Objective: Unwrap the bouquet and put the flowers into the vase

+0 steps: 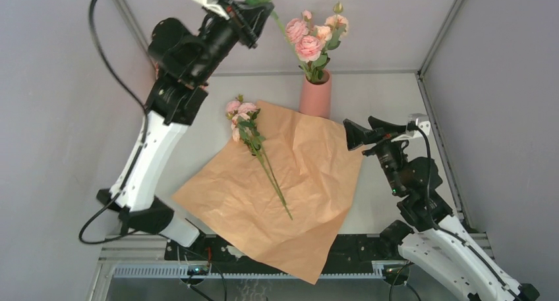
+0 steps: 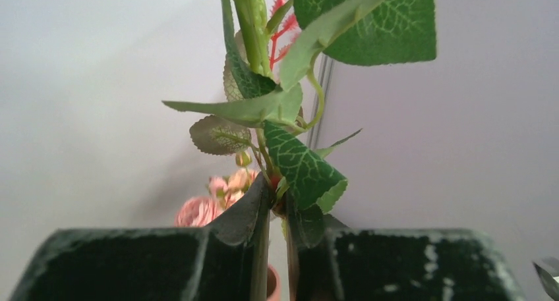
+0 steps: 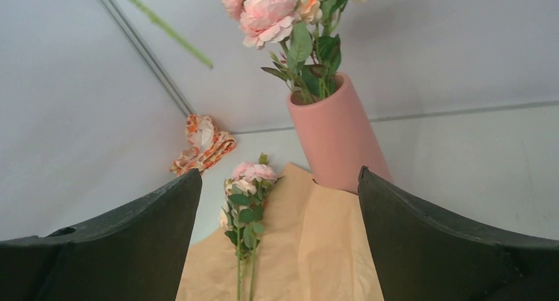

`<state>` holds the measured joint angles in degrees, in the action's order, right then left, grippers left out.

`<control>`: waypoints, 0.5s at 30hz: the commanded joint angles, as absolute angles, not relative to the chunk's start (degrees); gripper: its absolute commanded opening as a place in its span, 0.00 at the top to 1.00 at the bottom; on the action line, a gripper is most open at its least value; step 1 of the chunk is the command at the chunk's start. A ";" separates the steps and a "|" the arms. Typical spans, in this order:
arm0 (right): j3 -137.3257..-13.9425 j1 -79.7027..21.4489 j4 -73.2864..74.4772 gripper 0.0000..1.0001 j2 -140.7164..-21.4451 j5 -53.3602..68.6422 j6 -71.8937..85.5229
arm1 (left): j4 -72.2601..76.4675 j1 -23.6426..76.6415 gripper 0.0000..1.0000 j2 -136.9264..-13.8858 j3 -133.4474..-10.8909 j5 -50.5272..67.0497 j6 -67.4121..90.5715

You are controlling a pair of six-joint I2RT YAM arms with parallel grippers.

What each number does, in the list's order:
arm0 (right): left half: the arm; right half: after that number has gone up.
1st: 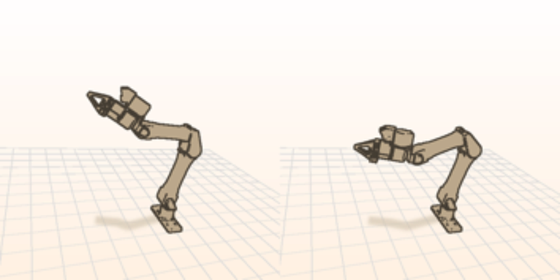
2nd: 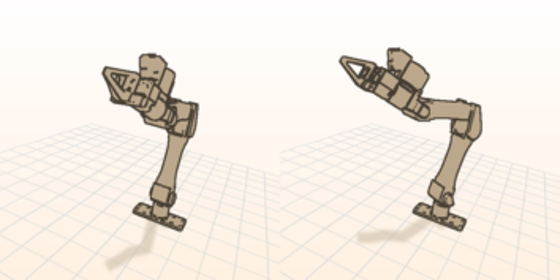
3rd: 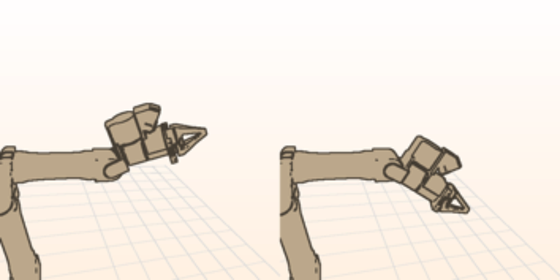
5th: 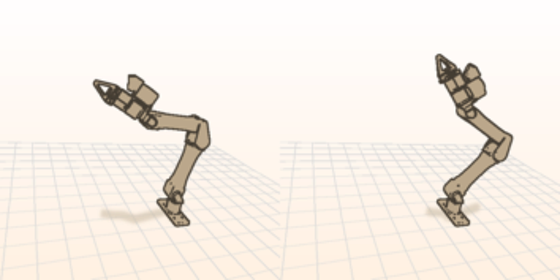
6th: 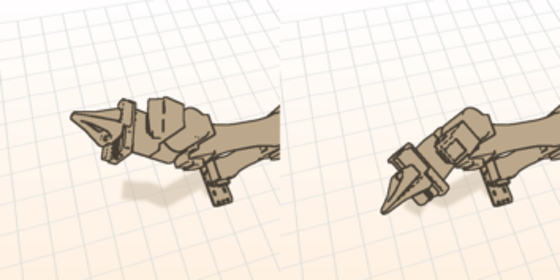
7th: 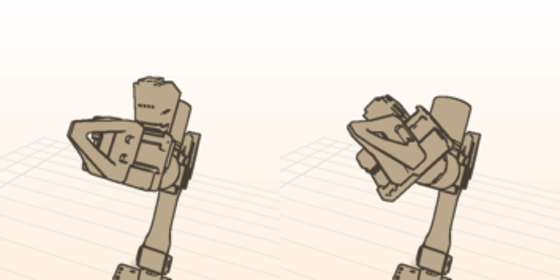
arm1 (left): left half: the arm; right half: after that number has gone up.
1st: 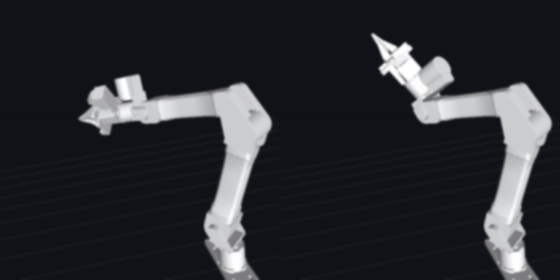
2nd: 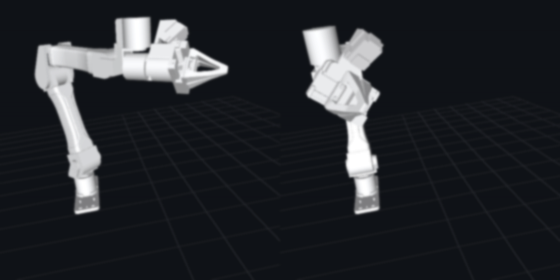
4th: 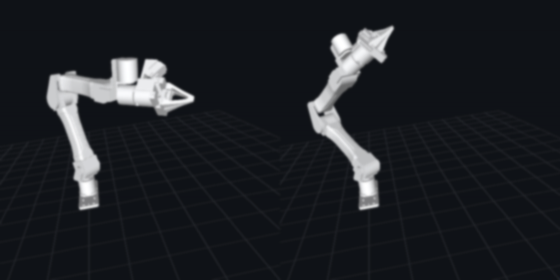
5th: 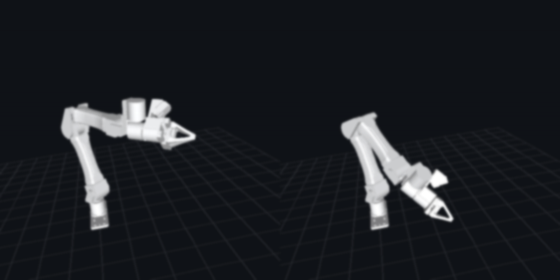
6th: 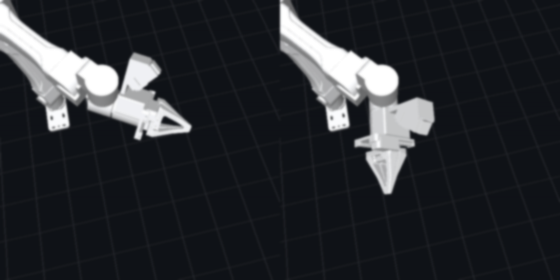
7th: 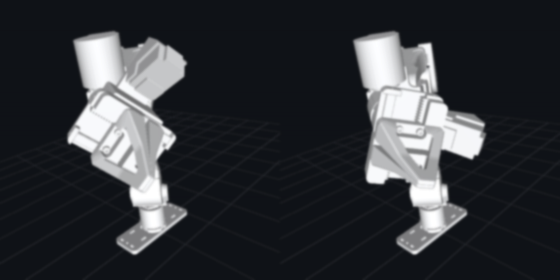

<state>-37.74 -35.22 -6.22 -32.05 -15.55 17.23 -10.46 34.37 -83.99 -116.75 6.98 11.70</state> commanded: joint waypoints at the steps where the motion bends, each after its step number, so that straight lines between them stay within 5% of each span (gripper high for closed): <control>1: -37.27 -35.68 -2.32 0.03 -29.09 -16.63 19.16 | -12.63 36.26 0.85 -93.79 -131.47 3.92 5.21; 15: -37.27 -33.07 -1.92 0.00 -28.73 -13.19 18.54 | -11.12 36.23 0.81 -109.17 -139.91 -2.46 3.23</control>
<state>-36.95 -34.39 -1.21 -27.94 -15.62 17.39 -14.26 36.21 -107.92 -136.77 0.58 4.91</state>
